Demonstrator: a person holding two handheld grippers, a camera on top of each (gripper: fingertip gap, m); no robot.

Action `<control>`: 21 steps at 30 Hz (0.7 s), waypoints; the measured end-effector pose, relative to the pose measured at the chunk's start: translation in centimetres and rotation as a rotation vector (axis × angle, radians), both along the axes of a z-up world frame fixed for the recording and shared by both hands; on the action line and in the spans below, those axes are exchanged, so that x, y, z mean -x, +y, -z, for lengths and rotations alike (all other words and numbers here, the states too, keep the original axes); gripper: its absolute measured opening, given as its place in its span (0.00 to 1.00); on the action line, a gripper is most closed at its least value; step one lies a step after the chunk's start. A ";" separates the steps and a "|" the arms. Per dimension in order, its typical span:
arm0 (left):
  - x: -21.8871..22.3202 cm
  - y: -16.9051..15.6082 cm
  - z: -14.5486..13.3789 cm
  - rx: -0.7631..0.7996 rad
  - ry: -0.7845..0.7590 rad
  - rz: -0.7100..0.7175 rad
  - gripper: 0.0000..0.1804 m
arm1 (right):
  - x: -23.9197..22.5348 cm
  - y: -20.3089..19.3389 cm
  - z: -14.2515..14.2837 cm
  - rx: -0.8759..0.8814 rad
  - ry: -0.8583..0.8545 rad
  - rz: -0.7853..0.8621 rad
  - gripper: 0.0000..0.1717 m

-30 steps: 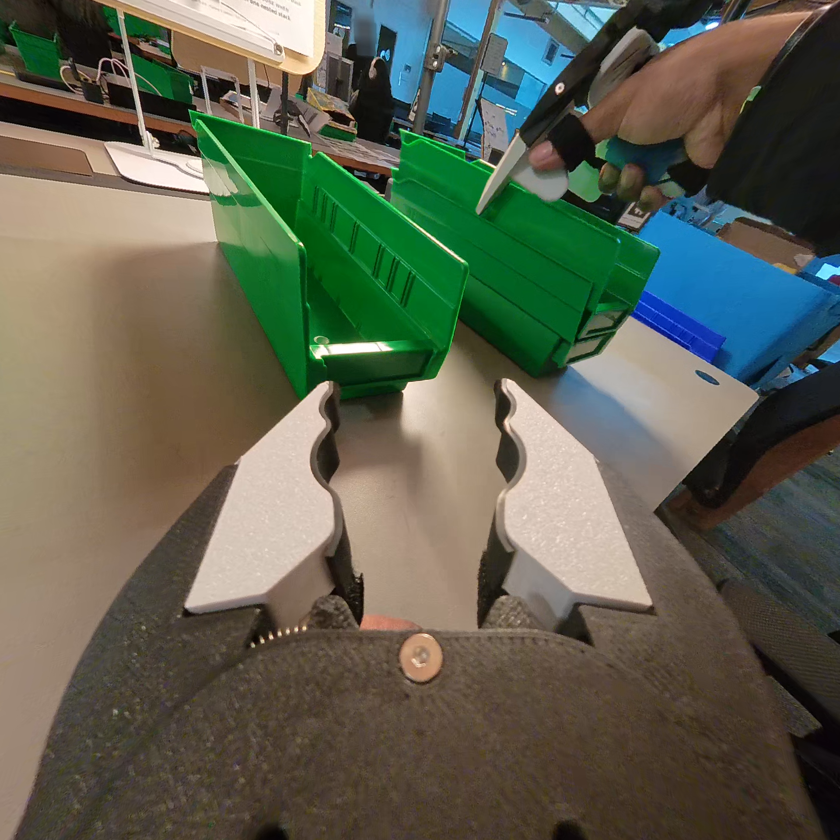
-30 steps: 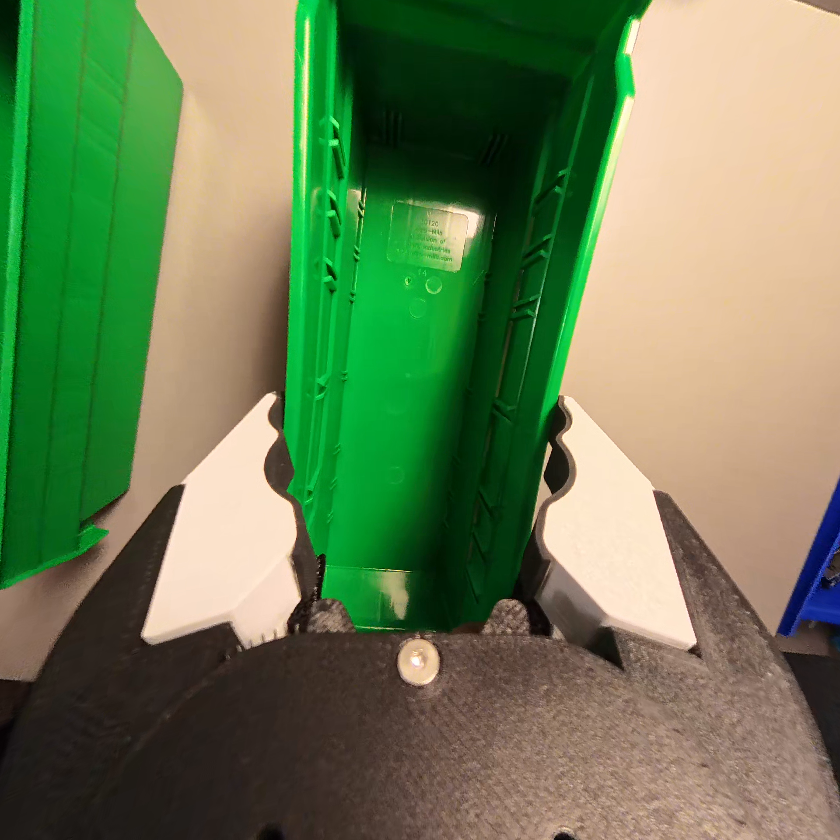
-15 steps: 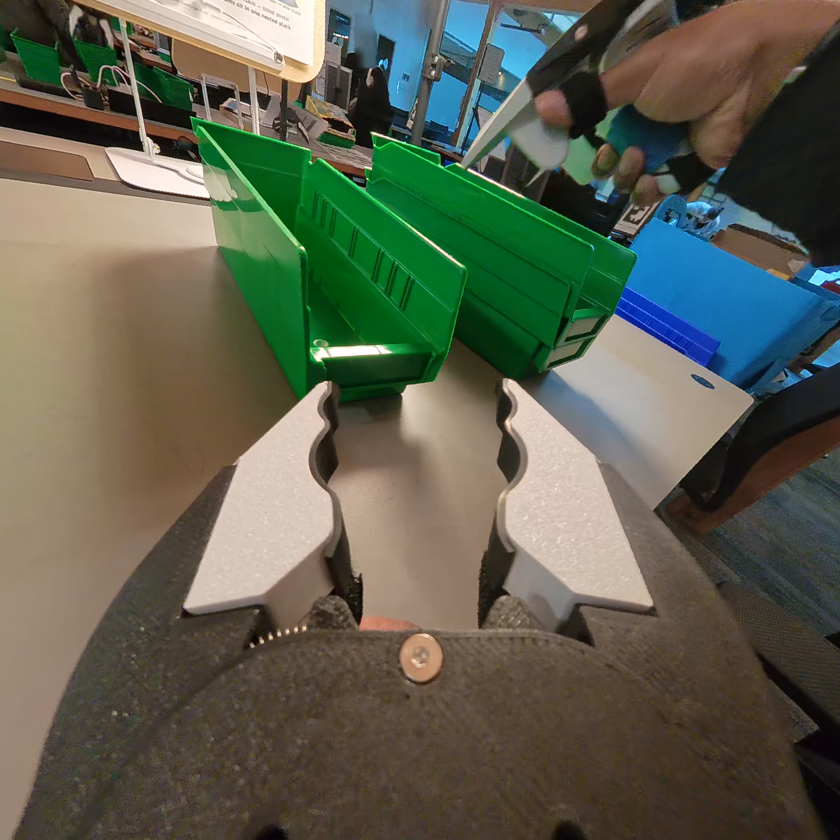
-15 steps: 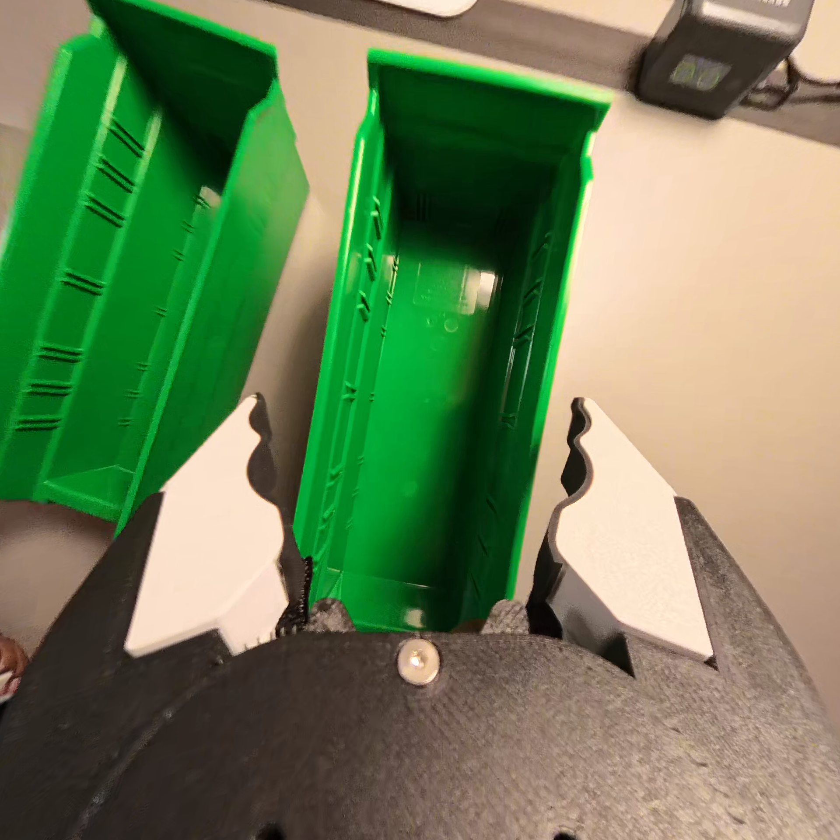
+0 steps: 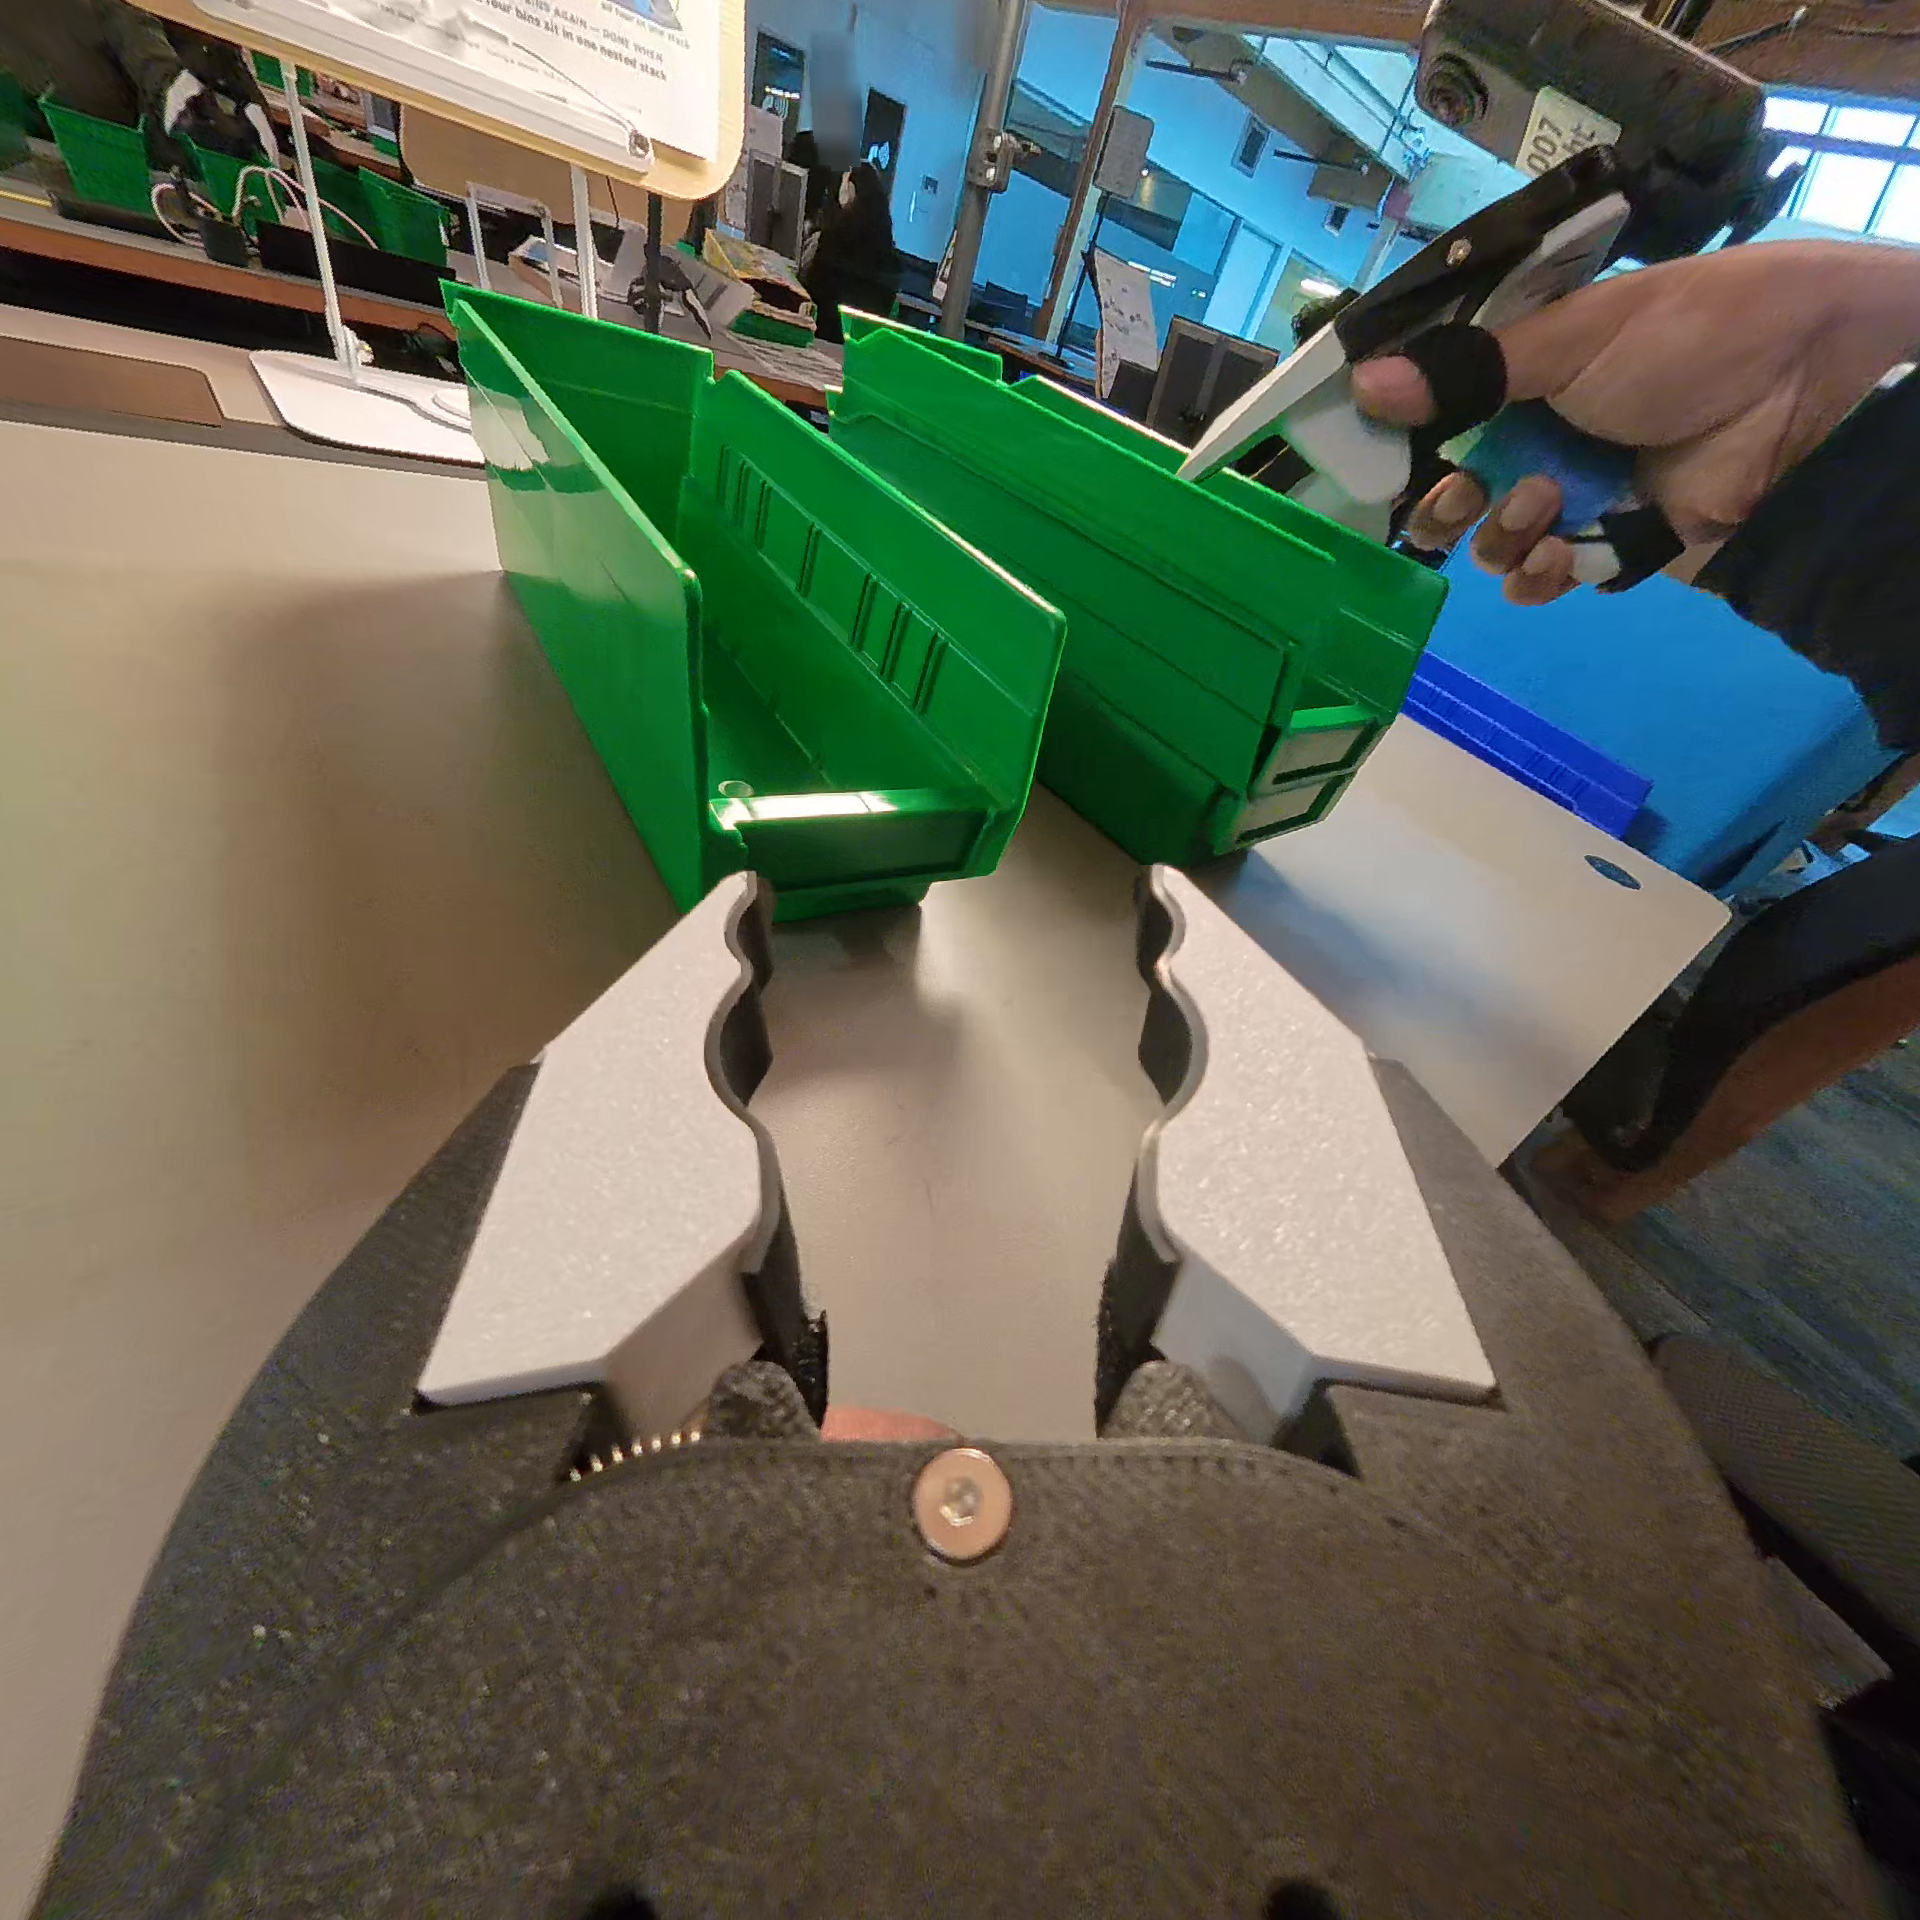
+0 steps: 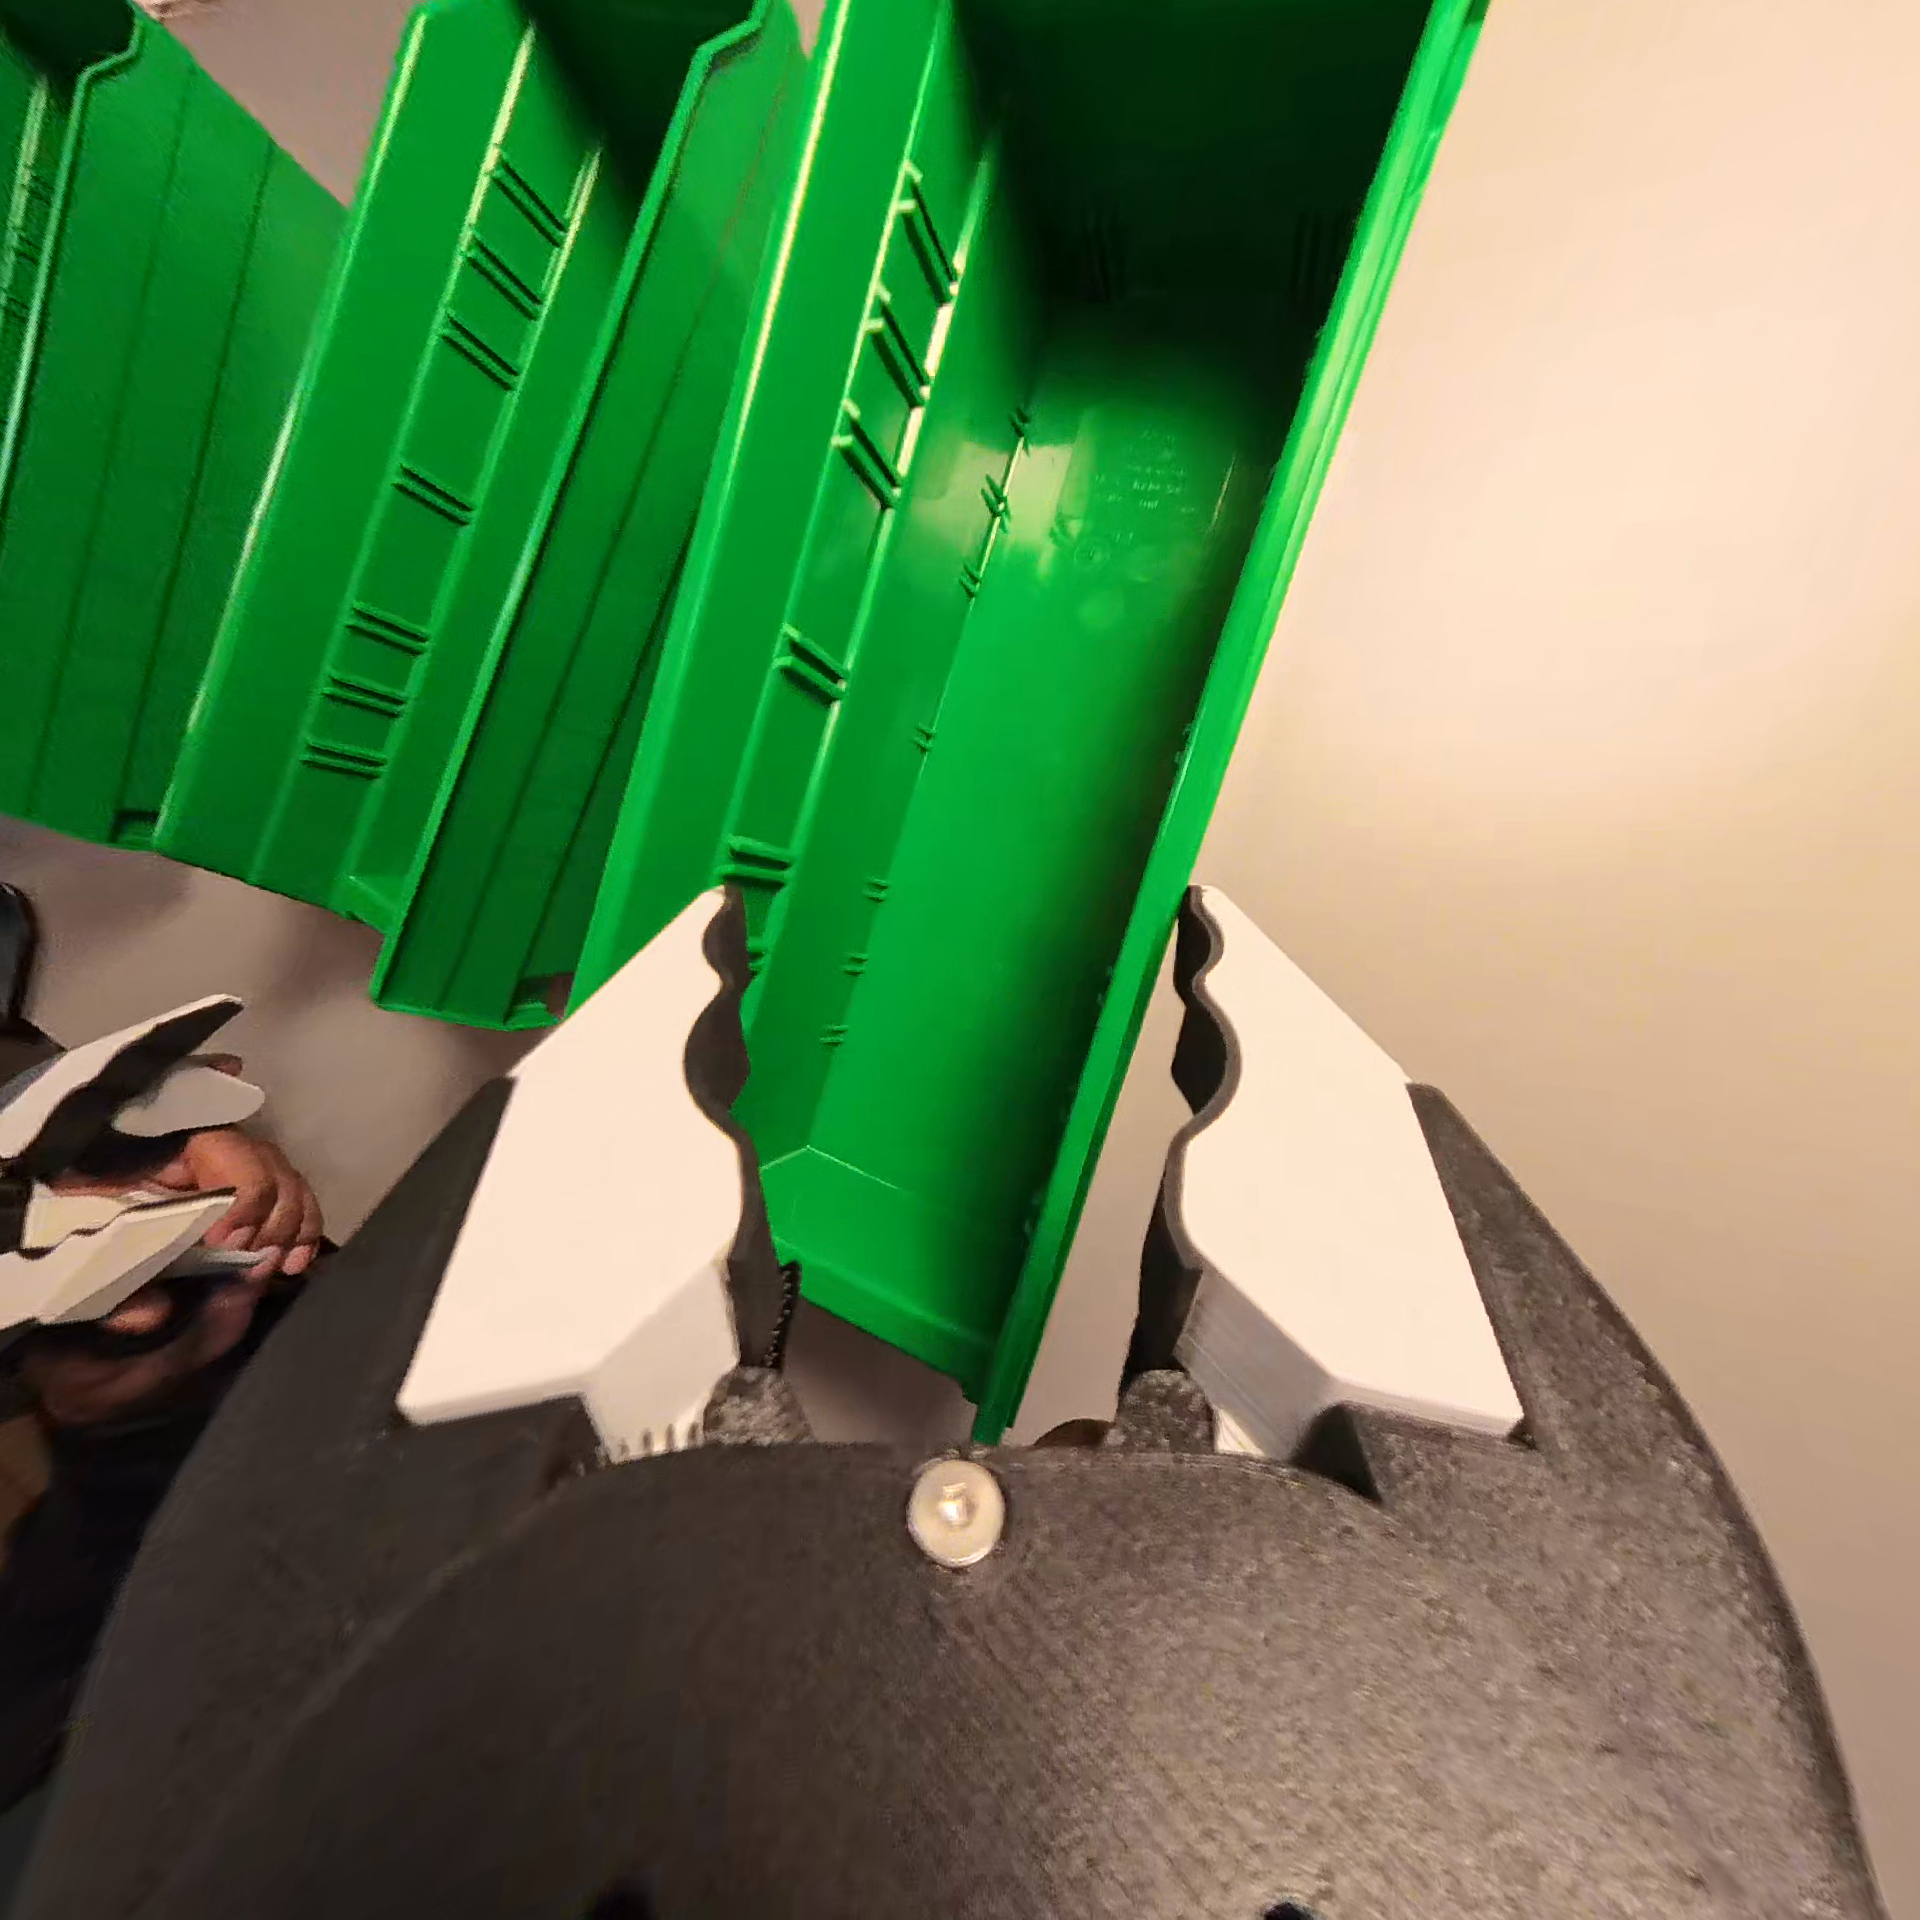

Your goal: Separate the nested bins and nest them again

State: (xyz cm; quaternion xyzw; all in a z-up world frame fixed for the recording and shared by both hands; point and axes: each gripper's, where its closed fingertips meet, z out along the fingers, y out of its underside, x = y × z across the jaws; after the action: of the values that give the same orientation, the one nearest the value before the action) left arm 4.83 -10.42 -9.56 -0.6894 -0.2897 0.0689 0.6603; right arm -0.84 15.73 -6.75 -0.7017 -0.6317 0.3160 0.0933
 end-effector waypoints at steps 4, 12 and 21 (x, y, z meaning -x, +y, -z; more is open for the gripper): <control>0.2 -0.4 -0.5 -0.036 -0.005 -0.012 0.44 | -0.5 -2.5 -0.4 0.071 0.042 -0.082 0.49; 2.7 -2.1 -4.4 -0.006 0.046 -0.146 0.58 | -3.7 -6.3 -1.0 0.272 0.304 -0.208 0.53; 10.1 2.1 -2.9 0.318 -0.022 -0.161 0.51 | -7.6 -6.9 2.6 0.522 0.489 -0.112 0.54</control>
State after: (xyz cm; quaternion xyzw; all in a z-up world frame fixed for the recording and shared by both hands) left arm -5.32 -8.36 -6.62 -0.7604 -0.3369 0.1590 0.5321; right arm 6.81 8.81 -9.39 -0.5700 -0.5263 0.6296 0.0420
